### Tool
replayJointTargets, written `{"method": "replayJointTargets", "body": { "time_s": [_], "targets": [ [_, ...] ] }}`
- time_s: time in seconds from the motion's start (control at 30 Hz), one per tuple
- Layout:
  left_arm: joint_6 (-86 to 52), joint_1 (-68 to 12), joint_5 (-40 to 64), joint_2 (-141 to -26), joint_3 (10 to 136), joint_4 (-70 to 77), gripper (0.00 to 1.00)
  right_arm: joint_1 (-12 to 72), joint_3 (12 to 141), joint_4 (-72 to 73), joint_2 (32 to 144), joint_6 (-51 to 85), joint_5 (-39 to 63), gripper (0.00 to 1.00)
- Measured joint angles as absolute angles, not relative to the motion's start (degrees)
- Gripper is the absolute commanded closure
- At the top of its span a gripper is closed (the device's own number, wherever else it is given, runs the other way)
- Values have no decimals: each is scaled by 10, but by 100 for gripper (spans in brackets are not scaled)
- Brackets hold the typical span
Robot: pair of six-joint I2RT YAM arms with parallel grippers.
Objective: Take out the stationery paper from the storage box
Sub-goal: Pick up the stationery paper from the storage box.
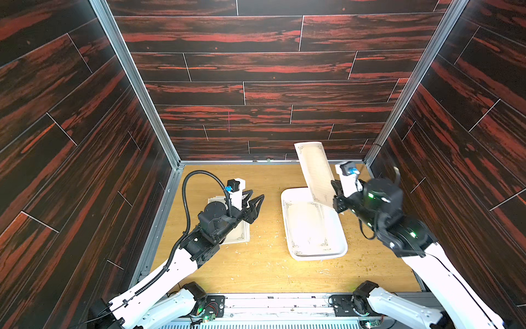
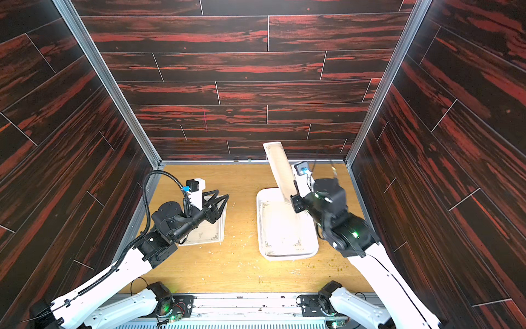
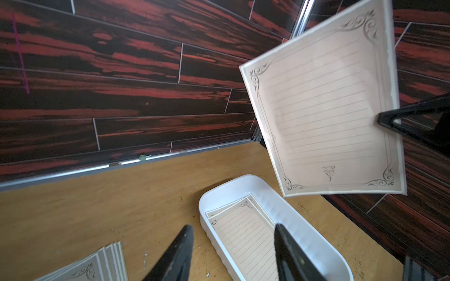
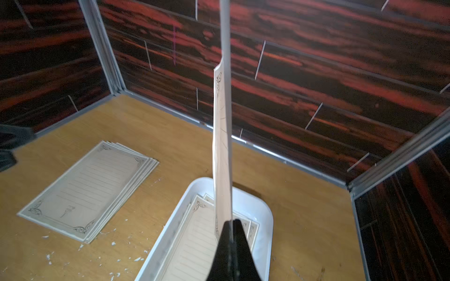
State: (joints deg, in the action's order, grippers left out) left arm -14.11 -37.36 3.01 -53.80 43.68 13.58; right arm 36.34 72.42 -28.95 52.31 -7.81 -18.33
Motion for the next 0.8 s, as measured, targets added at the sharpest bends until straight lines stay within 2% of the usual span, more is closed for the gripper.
{"method": "replayJointTargets", "body": {
  "time_s": [0.23,0.27,0.3,0.4,0.63,0.8],
  "targets": [
    [-102,-374,97,-531,429,191,38,364,677,-222,441,-157,-63,100],
    [-96,-374,106,-531,429,196,25,364,677,-219,436,-164,-46,100],
    [-89,-374,116,-531,429,200,20,364,677,-216,432,-169,-28,100],
    [-77,-374,146,-531,429,209,15,364,675,-204,422,-175,26,100],
    [-73,-374,224,-531,430,238,17,364,672,-166,416,-140,143,100],
    [-77,-374,266,-509,430,262,29,364,677,-142,424,-95,219,100]
  ]
}}
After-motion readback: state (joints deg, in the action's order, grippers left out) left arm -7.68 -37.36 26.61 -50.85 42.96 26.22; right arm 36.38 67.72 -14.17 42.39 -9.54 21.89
